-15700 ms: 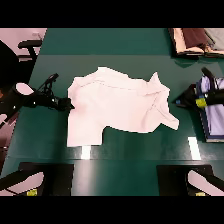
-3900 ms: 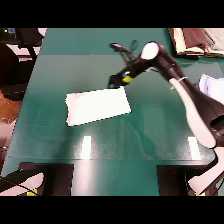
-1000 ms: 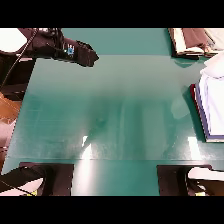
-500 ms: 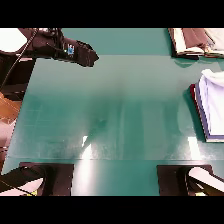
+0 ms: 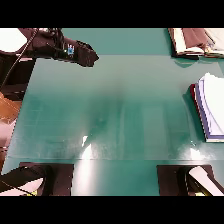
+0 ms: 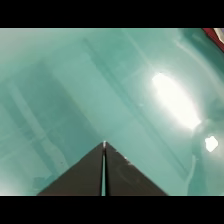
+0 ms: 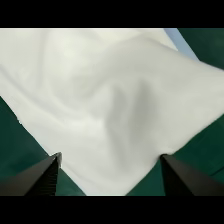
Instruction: Fold the shirts.
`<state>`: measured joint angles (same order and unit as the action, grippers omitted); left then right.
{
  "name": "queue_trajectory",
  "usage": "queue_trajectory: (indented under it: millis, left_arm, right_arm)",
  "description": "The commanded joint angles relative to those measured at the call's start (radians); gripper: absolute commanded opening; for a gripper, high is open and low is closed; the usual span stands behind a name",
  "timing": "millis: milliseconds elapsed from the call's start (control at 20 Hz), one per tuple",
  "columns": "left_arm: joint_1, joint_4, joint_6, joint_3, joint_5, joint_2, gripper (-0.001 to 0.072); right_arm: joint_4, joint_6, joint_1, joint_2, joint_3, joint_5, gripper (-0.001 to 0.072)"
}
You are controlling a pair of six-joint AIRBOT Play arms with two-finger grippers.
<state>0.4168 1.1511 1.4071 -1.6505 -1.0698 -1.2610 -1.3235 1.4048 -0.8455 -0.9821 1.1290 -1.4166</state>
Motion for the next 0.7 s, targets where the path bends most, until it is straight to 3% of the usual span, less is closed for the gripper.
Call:
queue_trajectory:
  millis: [0, 200, 400, 550, 600, 650]
  left_arm:
    - [0.000, 0.000, -0.002, 0.000, -0.001, 0.000, 0.0028]
    - [0.000, 0.000, -0.001, 0.000, 0.000, 0.000, 0.0028]
    - [0.000, 0.002, -0.002, 0.000, 0.026, 0.000, 0.0028]
    - [0.000, 0.019, -0.002, 0.000, 0.029, 0.000, 0.0028]
    - [0.000, 0.019, -0.002, 0.000, 0.030, 0.000, 0.0028]
    - [0.000, 0.017, -0.002, 0.000, 0.031, 0.000, 0.0029]
  right_arm:
    - [-0.029, 0.009, -0.025, 0.051, -0.011, 0.014, 0.0701]
    - [0.090, 0.022, 0.111, 0.092, 0.146, 0.042, 0.0700]
    - [0.239, 0.047, 0.377, 0.092, 0.245, 0.072, 0.0693]
    - [0.227, 0.046, 0.626, 0.089, 0.247, 0.123, 0.0690]
    - [0.221, 0.046, 0.708, 0.080, 0.247, 0.138, 0.0676]
    - [0.221, 0.045, 0.779, 0.068, 0.247, 0.150, 0.0581]
